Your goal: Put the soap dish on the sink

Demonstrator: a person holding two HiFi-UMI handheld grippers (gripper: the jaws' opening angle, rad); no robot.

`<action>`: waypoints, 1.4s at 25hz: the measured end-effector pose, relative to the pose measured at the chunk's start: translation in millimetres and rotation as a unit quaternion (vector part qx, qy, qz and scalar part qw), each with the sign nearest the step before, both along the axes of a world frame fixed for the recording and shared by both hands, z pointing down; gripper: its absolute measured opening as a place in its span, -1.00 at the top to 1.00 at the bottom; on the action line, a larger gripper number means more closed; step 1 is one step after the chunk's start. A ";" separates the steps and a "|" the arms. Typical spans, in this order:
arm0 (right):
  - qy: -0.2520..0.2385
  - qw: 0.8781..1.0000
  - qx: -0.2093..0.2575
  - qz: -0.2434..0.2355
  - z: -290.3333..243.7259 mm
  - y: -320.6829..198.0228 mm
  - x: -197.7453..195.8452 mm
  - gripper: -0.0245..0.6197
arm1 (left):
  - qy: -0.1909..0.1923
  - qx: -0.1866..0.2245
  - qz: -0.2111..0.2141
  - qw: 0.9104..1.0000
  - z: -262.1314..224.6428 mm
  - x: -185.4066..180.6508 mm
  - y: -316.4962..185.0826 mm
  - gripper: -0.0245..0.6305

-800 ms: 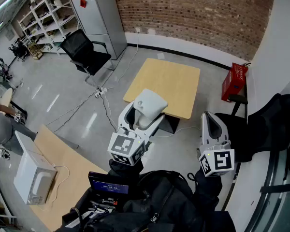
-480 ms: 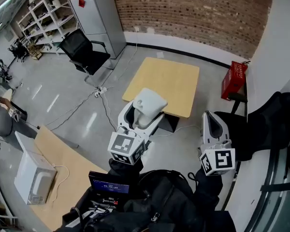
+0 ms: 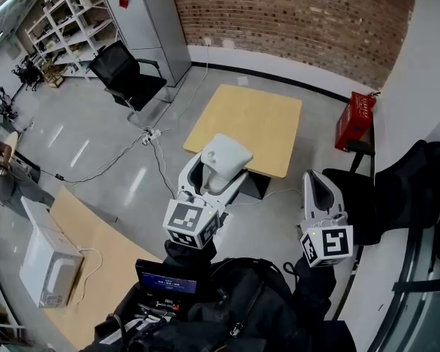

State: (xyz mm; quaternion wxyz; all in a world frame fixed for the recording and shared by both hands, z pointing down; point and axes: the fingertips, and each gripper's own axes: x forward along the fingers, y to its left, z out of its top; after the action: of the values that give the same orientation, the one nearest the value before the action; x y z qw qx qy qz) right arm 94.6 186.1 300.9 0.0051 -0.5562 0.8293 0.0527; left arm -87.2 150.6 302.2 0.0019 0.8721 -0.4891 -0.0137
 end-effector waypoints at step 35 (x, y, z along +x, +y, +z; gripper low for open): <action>0.006 0.999 -0.048 -0.003 31.2 -144.6 -37.1 0.91 | -0.006 -0.051 0.024 0.998 46.4 -17.1 -153.2 -0.46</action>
State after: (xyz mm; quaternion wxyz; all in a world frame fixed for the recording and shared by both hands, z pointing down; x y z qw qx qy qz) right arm 57.5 41.5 332.1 -0.0263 -0.5527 0.8328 0.0163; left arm -104.3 -2.6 348.7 0.0438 0.8825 -0.4680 0.0168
